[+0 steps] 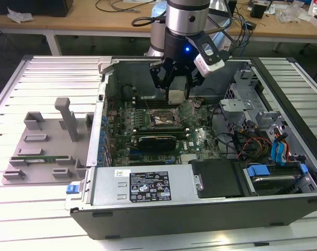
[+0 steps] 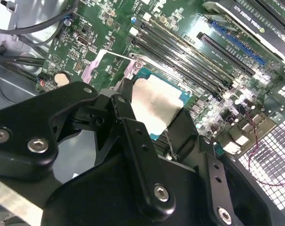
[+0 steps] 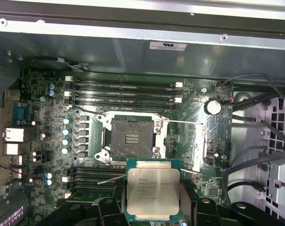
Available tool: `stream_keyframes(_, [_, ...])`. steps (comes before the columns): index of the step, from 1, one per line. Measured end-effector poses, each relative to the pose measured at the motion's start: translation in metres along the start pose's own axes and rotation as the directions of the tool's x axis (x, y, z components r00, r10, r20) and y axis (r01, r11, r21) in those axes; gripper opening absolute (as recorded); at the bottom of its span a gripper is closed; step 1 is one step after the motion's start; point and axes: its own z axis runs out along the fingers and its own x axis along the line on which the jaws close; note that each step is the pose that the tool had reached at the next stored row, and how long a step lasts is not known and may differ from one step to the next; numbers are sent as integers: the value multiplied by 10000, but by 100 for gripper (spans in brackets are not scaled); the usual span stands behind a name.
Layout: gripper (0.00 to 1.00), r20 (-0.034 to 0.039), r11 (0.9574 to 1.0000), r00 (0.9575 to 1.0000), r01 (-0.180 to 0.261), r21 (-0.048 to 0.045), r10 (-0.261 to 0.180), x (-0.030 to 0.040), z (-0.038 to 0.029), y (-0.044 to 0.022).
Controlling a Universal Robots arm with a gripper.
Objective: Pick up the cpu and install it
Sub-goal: 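Pick up the cpu and move it towards the insertion slot, then place the cpu into insertion slot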
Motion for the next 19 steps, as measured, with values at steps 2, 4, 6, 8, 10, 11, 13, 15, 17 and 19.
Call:
stream_keyframes(2, [55,0,10000,10000,-1,0,1,0,0,0])
stream_keyframes(4, [55,0,10000,10000,-1,1,1,0,1,0])
stream_keyframes(6, [55,0,10000,10000,-1,0,1,0,1,0])
stream_keyframes(8, [55,0,10000,10000,0,0,0,0,2,0])
stream_keyframes(10, [55,0,10000,10000,-1,0,1,0,2,0])
stream_keyframes(11, [55,0,10000,10000,-1,0,1,0,2,0])
stream_keyframes(13, [55,-3,9998,9998,-206,75,206,0,3,0])
stream_keyframes(15, [55,-6,9985,9986,-527,112,527,0,3,0])
stream_keyframes(17, [55,-7,9965,9966,-826,151,826,0,3,0])
stream_keyframes(19, [55,-8,9940,9941,-1084,158,1084,0,5,0])
